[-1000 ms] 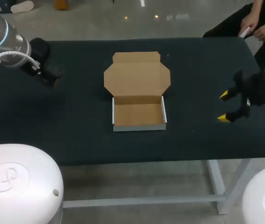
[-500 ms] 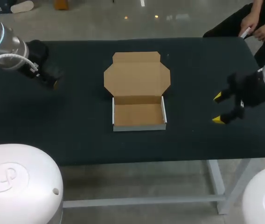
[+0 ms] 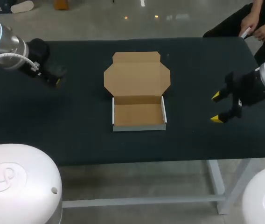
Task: Assemble the packaging by folding the flat box into shape, placing the metal phone stand inside, and closing the box properly
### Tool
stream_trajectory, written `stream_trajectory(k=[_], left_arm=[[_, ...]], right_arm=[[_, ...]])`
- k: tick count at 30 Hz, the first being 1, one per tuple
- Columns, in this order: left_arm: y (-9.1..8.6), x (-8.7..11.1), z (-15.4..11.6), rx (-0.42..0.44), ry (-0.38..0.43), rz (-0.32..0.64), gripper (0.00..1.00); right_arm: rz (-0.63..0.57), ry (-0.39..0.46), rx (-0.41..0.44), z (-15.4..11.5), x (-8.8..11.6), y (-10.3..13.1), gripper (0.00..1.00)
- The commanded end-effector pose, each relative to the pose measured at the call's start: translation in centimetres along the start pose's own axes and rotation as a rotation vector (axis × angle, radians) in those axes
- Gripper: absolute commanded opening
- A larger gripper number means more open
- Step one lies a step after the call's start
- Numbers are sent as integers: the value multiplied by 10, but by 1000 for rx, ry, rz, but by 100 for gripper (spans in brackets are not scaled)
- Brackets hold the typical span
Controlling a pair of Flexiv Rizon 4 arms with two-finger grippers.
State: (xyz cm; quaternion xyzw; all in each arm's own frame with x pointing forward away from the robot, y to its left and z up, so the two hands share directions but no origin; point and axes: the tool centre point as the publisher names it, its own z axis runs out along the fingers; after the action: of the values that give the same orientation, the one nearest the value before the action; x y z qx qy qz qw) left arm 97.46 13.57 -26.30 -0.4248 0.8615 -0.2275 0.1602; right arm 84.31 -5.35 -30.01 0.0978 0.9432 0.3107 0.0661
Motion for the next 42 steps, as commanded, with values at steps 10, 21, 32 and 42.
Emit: stream_trajectory(k=[10, 21, 32, 42], left_arm=[[-9, 30, -8, -18, 39, 50, 0], [-16, 54, 1, -32, 102, 121, 0], [-24, 76, 12, -79, 159, 79, 0], [-39, 97, 37, -136, 183, 4, 0]], right_arm=[[-2, -1, -4, -1, 1, -1, 100], [-2, -1, -4, -1, 1, -1, 100], [-2, -1, -4, -1, 1, -1, 100], [-2, -1, -4, -1, 1, -1, 100]])
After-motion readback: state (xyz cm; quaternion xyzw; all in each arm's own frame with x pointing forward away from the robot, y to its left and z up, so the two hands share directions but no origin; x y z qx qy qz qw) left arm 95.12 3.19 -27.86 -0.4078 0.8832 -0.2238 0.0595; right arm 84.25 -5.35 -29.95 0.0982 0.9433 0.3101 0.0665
